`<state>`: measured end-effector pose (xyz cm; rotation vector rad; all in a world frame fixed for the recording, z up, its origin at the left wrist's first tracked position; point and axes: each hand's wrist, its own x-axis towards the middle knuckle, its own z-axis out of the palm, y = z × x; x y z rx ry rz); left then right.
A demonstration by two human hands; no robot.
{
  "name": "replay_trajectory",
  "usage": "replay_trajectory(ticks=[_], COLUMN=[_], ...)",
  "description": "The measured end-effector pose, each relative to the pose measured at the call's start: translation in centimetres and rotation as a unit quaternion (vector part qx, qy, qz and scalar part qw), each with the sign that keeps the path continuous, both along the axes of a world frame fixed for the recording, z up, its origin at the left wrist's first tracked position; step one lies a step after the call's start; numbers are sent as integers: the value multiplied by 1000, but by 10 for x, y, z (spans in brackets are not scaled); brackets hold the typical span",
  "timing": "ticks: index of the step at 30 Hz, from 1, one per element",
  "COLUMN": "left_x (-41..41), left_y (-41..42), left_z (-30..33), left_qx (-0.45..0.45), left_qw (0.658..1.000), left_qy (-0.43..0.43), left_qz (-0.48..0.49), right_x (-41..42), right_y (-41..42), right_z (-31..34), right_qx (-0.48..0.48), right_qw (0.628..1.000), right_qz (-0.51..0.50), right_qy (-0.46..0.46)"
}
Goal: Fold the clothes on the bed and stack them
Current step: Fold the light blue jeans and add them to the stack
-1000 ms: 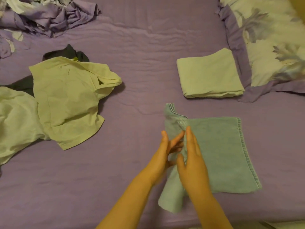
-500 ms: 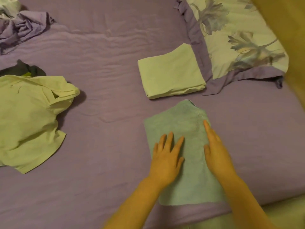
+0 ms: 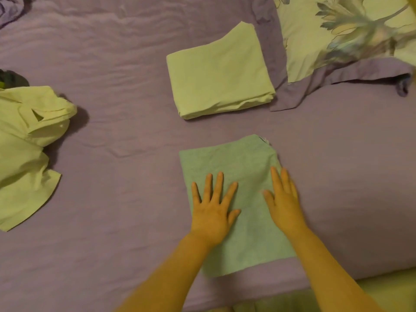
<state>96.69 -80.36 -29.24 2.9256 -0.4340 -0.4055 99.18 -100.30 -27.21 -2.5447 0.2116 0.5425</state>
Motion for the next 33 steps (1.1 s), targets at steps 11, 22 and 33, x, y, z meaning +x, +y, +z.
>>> replay_trajectory(ticks=[11, 22, 33], left_x=[0, -4, 13], left_y=[0, 15, 26], left_z=[-32, 11, 27], left_qx=[49, -39, -376], left_qw=[999, 963, 718], left_qy=[9, 157, 208], left_qz=[4, 214, 547], right_x=[-7, 2, 14], right_y=[6, -3, 5], right_z=[-44, -10, 5], right_qx=[-169, -78, 25], right_qw=[981, 996, 986], right_qz=[97, 15, -151], right_qy=[-16, 41, 61])
